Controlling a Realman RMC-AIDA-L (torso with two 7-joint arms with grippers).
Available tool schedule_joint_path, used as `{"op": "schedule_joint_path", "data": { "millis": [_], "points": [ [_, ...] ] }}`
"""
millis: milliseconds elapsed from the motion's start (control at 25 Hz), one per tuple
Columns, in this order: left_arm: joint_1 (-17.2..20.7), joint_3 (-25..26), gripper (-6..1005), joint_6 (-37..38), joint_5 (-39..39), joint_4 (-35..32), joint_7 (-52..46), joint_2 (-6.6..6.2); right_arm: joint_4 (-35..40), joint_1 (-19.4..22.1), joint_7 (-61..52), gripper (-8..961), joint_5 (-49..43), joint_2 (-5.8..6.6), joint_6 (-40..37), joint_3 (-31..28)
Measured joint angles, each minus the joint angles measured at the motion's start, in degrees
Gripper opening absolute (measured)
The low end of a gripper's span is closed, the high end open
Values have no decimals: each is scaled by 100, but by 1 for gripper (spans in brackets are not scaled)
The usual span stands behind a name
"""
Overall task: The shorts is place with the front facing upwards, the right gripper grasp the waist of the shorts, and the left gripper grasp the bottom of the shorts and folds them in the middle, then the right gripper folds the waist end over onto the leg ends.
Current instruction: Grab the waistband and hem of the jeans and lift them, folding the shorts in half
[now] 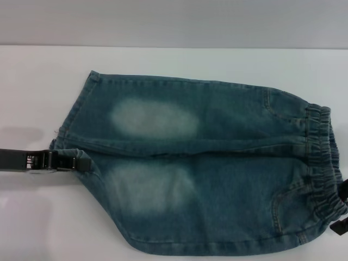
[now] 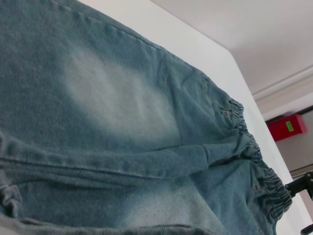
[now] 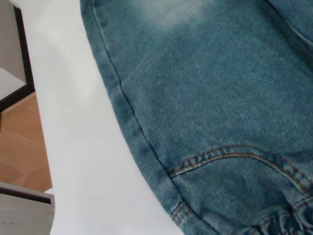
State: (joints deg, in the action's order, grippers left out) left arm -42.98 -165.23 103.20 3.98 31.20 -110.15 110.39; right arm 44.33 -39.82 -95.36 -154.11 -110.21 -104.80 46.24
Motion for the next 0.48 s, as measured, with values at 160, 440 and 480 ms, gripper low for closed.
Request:
{"op": "schedule_joint_path", "data": {
  "millis": [160,440,480],
  "points": [
    [0,0,105,-27,-2,0,1,0,45,27,2,688,-28,14,-3,4],
    [1,0,108,-28,-3,0,3,0,14,51,74,440,-59,48,77,-2],
    [0,0,108,-28,-3,0,3,0,13,55,81,405,-59,49,78,0]
  ]
}}
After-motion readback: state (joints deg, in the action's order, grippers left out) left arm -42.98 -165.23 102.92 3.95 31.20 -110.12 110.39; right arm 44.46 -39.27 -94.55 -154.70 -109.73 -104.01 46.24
